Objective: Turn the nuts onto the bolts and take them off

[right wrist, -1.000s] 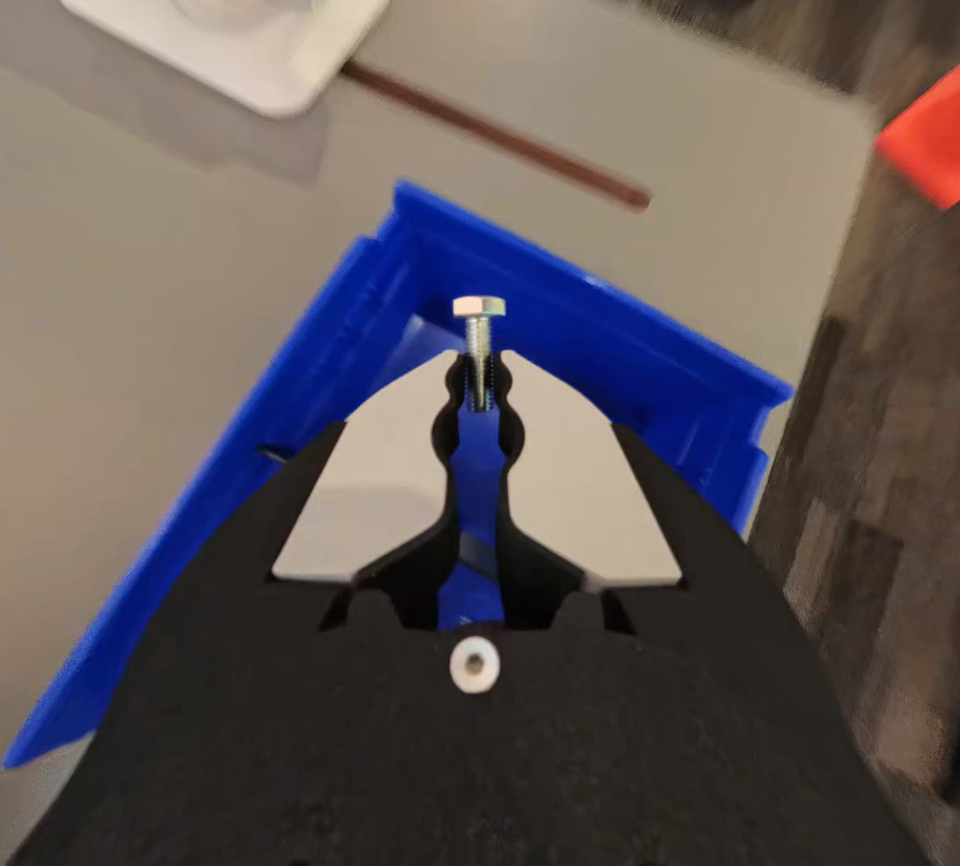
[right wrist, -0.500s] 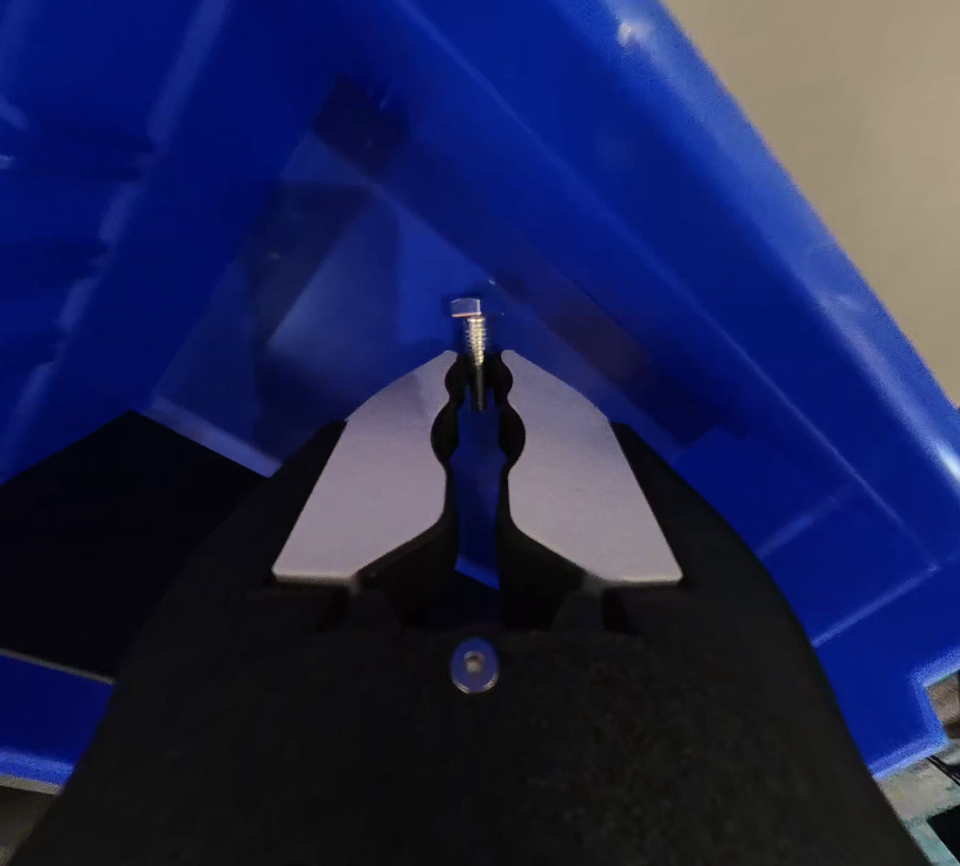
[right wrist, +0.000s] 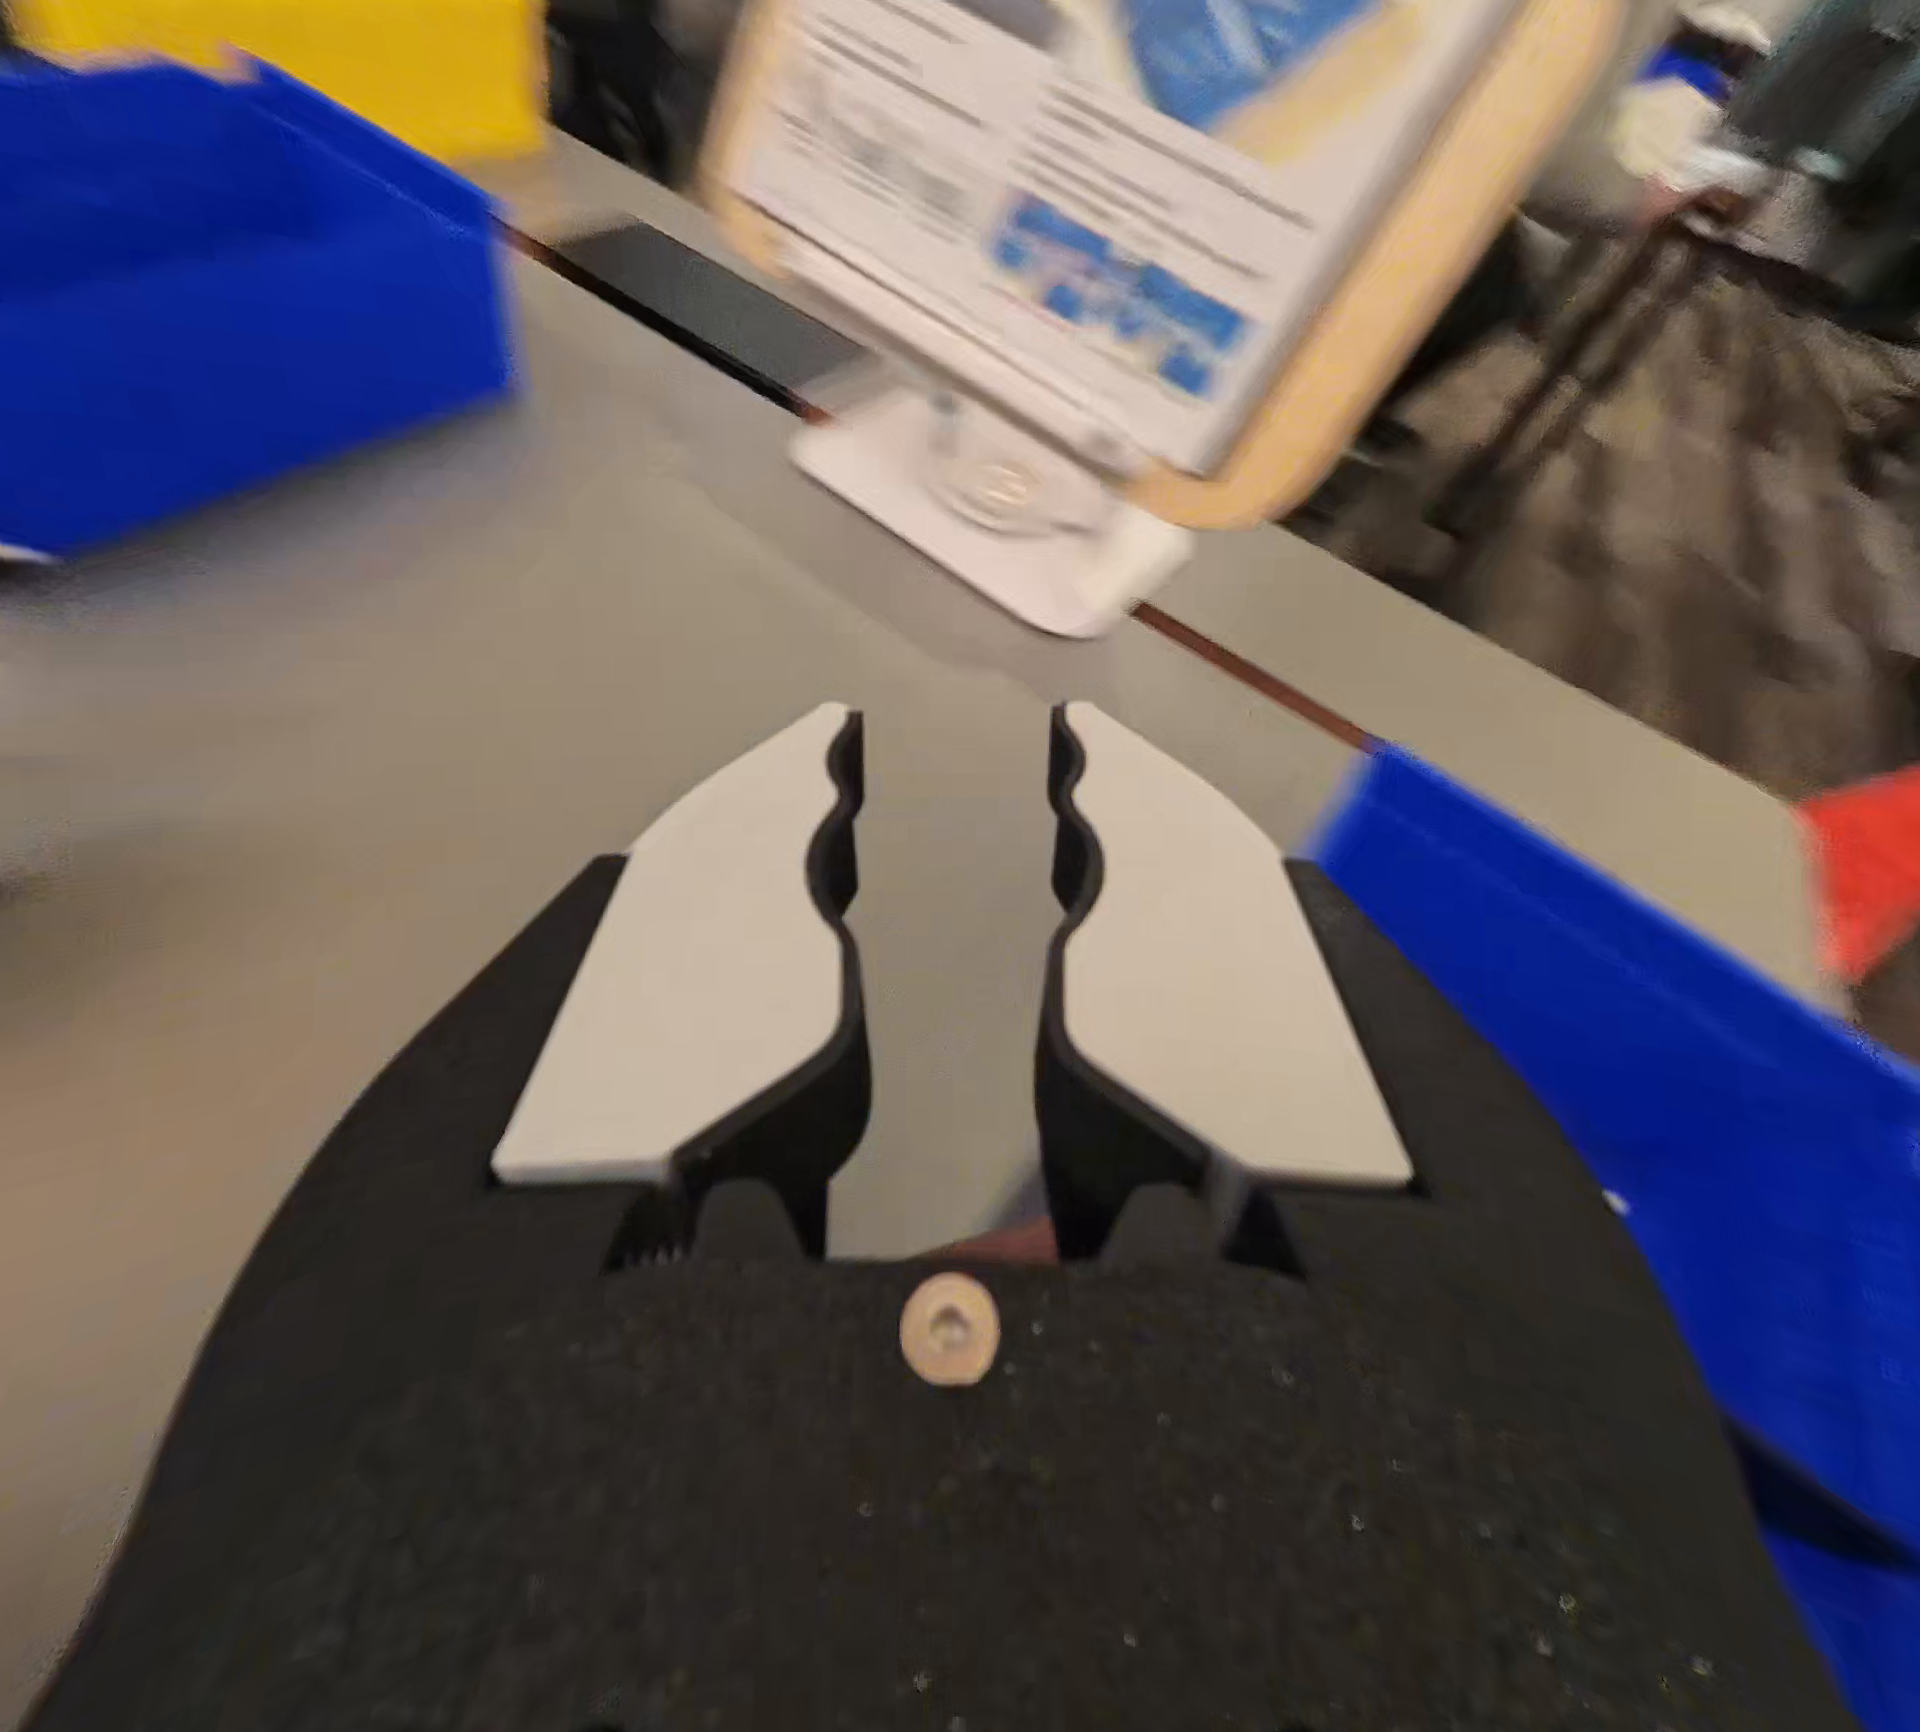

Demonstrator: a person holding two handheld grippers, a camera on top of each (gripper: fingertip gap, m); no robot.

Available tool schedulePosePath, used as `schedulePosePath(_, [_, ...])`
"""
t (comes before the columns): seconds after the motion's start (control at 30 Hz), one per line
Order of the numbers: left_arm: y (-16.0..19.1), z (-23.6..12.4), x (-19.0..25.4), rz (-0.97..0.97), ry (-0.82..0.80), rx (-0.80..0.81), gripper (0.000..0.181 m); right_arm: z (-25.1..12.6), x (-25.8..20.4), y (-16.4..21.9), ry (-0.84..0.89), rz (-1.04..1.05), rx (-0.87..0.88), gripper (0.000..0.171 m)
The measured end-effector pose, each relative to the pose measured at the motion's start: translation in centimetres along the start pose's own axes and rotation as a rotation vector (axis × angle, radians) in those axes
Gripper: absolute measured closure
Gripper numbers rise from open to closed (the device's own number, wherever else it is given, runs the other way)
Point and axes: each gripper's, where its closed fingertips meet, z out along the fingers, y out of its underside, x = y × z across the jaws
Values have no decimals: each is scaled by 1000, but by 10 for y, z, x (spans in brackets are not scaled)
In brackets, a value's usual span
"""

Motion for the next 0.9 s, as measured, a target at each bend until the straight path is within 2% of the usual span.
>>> schedulePosePath(0.1, [1,1,0,2,-5,-11,131,4,-104,19,-185,100,86,134])
schedulePosePath(0.2, [3,2,2,19,-4,-21,130,21,-161,52,-257,225,129,133])
schedulePosePath(0.33, [2,1,3,24,-3,-11,125,27,-189,57,-277,271,238,137])
schedulePosePath(0.43, [3,1,1,6,-13,-23,126,25,-198,56,-279,213,262,139])
schedulePosePath(0.53, [4,-3,7,-90,61,-89,127,21,-199,54,-294,210,293,143])
schedulePosePath(0.6, [-14,-13,3,-115,116,-117,127,20,-196,54,-302,236,303,143])
schedulePosePath(0.67, [-45,-24,-24,-10,95,-146,127,19,-194,53,-310,255,314,145])
schedulePosePath(0.77, [-80,-29,-98,136,-5,-314,128,18,-194,53,-316,258,319,145])
schedulePosePath(0.83, [-80,-21,-155,168,-73,-486,127,17,-195,53,-315,247,323,146])
schedulePosePath(0.9, [-60,-9,-198,120,-92,-664,126,16,-195,53,-311,239,328,147])
